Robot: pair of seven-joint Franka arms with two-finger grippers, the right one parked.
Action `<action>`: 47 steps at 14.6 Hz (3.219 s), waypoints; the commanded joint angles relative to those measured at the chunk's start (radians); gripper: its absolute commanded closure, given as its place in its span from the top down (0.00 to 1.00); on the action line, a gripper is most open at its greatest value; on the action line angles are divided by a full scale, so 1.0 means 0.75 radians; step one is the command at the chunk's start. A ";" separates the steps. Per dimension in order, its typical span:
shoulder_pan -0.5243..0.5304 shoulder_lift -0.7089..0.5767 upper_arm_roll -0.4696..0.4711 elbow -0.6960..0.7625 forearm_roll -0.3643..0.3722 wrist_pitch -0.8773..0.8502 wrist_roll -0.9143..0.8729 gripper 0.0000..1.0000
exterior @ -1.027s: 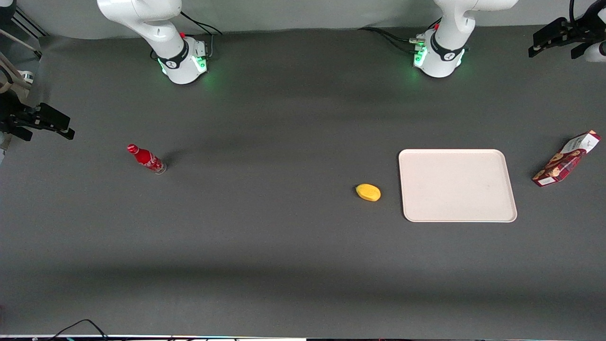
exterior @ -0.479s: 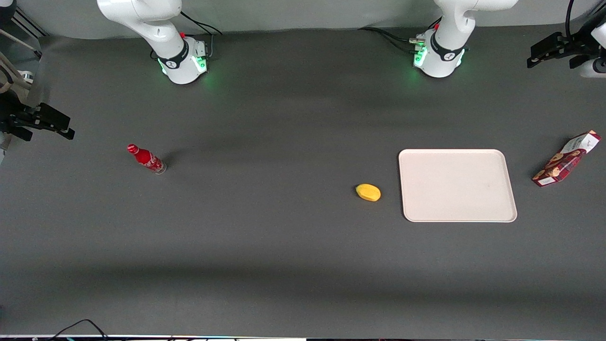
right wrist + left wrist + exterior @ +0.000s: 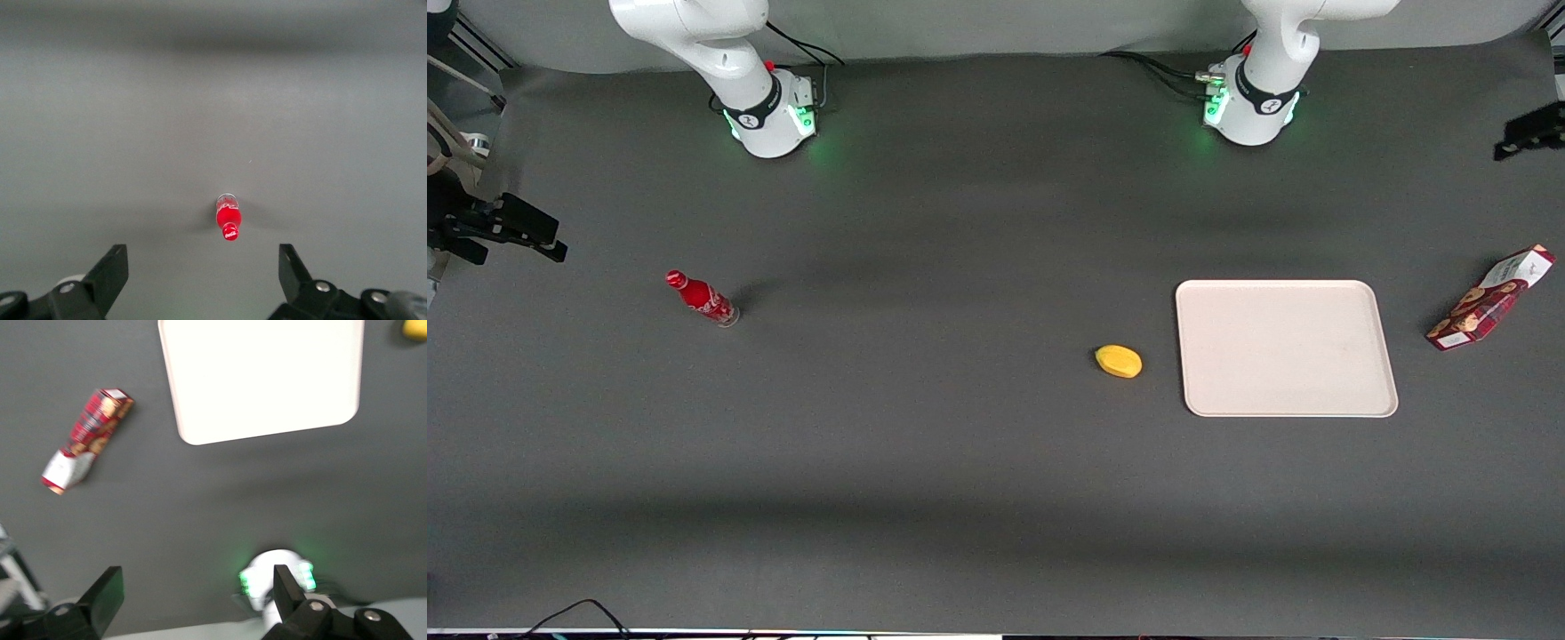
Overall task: Place red cookie box on tray
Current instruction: 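Move the left gripper down toward the red plaid cookie box beside the tray, then close the left gripper on the end of the red plaid cookie box, then lift the box with the left gripper and carry it over the tray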
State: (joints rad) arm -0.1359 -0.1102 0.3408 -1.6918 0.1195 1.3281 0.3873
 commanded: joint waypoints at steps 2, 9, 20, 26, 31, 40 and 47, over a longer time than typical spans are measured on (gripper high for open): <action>0.018 0.325 0.208 0.192 0.043 0.110 0.562 1.00; 0.126 0.668 0.404 0.027 -0.130 0.597 1.211 1.00; 0.175 0.971 0.462 -0.307 -0.623 1.211 1.776 1.00; 0.173 1.008 0.466 -0.336 -0.728 1.234 1.821 0.00; 0.153 0.986 0.515 -0.160 -0.703 0.981 1.728 0.00; 0.077 0.937 0.558 0.715 -0.329 -0.146 1.098 0.00; -0.030 0.834 0.272 0.853 -0.268 -0.466 -0.049 0.00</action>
State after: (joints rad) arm -0.1540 0.5537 0.6765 -1.0447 -0.1188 0.9899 0.6667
